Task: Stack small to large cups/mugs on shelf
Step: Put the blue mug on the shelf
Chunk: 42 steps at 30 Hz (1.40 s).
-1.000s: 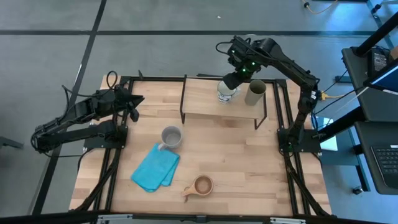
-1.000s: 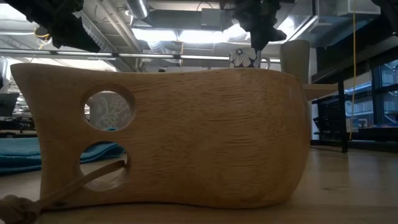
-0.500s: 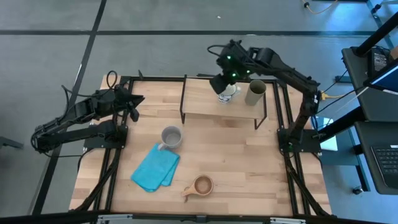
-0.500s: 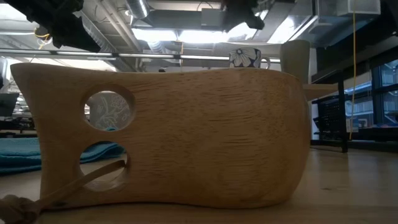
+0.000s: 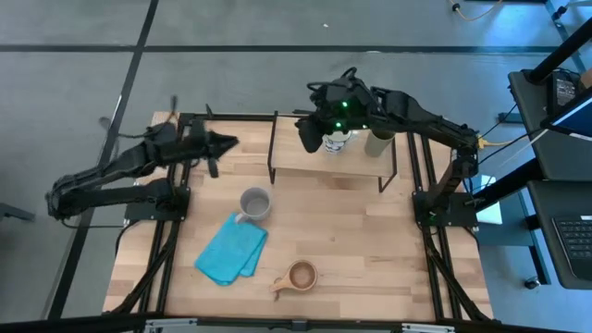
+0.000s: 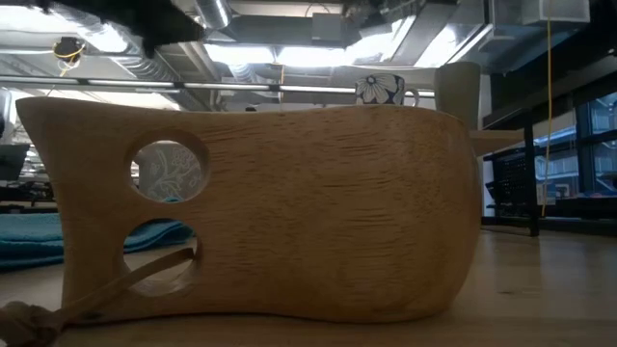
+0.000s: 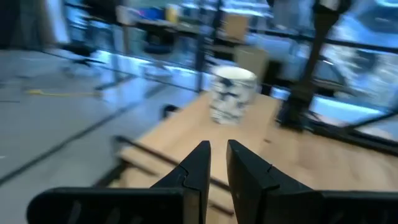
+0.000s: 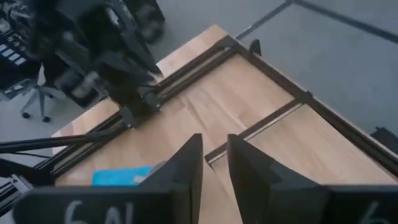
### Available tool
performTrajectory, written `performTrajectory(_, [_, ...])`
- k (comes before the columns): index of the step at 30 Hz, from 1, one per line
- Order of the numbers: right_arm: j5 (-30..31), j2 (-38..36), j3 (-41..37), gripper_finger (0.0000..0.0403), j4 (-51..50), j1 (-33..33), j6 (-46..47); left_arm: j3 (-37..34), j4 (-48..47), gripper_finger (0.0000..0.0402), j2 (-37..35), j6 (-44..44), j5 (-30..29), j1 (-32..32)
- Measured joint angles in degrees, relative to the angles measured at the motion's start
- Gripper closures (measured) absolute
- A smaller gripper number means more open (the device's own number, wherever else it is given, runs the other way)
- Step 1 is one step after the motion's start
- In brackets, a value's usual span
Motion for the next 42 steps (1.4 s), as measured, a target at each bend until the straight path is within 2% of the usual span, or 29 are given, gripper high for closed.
performTrajectory(5, [7.33, -1.88, 0.0, 0.0327, 0.69, 4.56, 0.04, 0.47, 10.66, 0.0355, 11.83, -0.46, 4.94, 0.04])
performTrajectory(8, [12.76, -3.3, 0.0, 0.0327, 1.97, 7.45, 0.02, 3.53, 13.66, 0.0355, 18.49, 0.15, 7.72, 0.02])
performTrajectory(17, [22.48, -7.55, 0.04, 0.0327, 2.54, 12.99, 0.04, 20.91, 13.57, 0.0355, 40.45, 6.53, 12.48, 0.04])
performTrajectory(22, [26.17, -9.35, 0.02, 0.0327, 1.89, 14.65, -0.71, 28.41, 11.07, 0.0355, 50.43, 6.44, 13.84, 1.21])
performTrajectory(24, [27.48, -9.91, 0.02, 0.0327, 1.7, 15.13, -1.72, 29.57, 9.39, 0.0355, 53.24, 6.03, 14.56, 2.01])
performTrajectory(28, [29.23, -10.81, 0.02, 0.0327, 1.18, 15.6, -3.07, 30.47, 9.04, 0.0355, 57.64, 4.73, 20.91, 3.15])
performTrajectory(30, [30.35, -11.18, 0.02, 0.0327, 0.9, 15.6, -3.83, 30.85, 9.94, 0.0355, 59.04, 4.42, 22.17, 3.26])
performTrajectory(34, [30.61, -11.54, 0.02, 0.0327, 0.28, 15.6, -5.29, 32.0, 10.25, 0.0367, 61.11, 4.74, 22.41, 2.6])
performTrajectory(38, [30.86, -11.78, 0.02, 0.0327, 0.31, 15.58, -6.27, 33.58, 10.69, 0.0395, 62.6, 4.85, 22.48, 2.25])
performTrajectory(42, [31.51, -12.03, 0.02, 0.0327, 0.25, 15.58, -6.4, 34.89, 10.92, 0.0399, 63.95, 5.72, 22.17, 2.47])
